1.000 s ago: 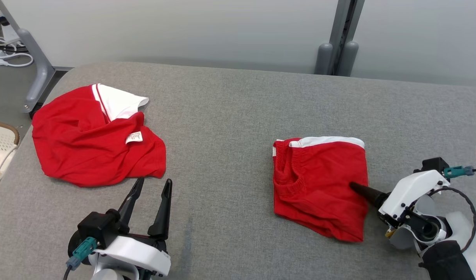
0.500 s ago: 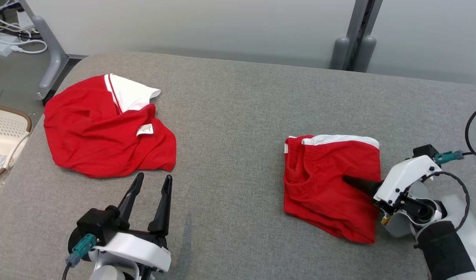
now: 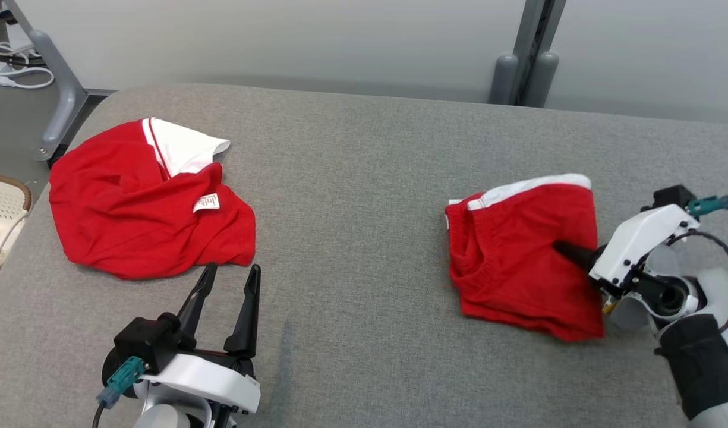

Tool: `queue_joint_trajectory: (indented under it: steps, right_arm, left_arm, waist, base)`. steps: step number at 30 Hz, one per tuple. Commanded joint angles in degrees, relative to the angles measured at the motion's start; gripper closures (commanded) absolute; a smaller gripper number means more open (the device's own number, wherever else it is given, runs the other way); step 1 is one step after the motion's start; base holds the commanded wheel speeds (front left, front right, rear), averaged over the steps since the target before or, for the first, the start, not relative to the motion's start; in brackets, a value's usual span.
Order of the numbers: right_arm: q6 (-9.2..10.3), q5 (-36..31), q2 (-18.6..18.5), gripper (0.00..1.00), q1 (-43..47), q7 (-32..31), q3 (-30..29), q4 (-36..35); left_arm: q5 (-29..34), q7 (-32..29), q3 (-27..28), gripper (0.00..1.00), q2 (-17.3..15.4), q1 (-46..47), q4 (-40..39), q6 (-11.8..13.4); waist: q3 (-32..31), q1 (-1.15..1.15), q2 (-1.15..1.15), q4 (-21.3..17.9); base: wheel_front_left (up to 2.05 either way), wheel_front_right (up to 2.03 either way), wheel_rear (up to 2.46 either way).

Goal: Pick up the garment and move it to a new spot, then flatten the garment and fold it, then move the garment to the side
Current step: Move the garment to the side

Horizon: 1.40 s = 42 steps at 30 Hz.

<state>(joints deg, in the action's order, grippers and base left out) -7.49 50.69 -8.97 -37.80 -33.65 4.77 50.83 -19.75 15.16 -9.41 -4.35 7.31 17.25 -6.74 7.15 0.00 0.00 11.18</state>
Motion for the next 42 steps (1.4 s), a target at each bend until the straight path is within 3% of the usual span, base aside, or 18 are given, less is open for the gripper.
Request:
queue_joint_trajectory:
  steps: [1,12,27,42]
  right_arm:
    - [-0.02,-0.2,-1.2,1.00,-0.9,0.3,0.3,-0.9]
    - [-0.03,-2.4,-10.5,1.00,-8.3,0.2,4.0,-8.6]
    - [-0.02,-6.7,-23.1,1.00,-19.2,-1.5,3.9,-8.4]
    - [-0.02,-11.7,-28.4,1.00,-21.3,-2.3,4.9,-9.3]
  left_arm:
    - [0.2,0.1,0.2,0.00,-0.1,0.2,-0.2,0.1]
    - [0.8,0.1,-0.3,0.00,-0.8,3.8,-2.5,-0.3]
    - [2.7,0.1,-2.3,0.00,-1.2,10.2,-9.3,-0.7]
    - [3.0,0.1,-4.2,0.00,-0.9,11.1,-13.7,-0.7]
  waist:
    - [0.5,0.00,0.00,-0.5]
    - [8.2,0.00,0.00,-3.6]
    - [19.9,0.00,0.00,-5.6]
    - [22.5,0.00,0.00,-5.6]
  base:
    - [0.00,0.00,0.00]
    - [0.00,0.00,0.00]
    - [0.00,0.00,0.00]
    - [0.00,0.00,0.00]
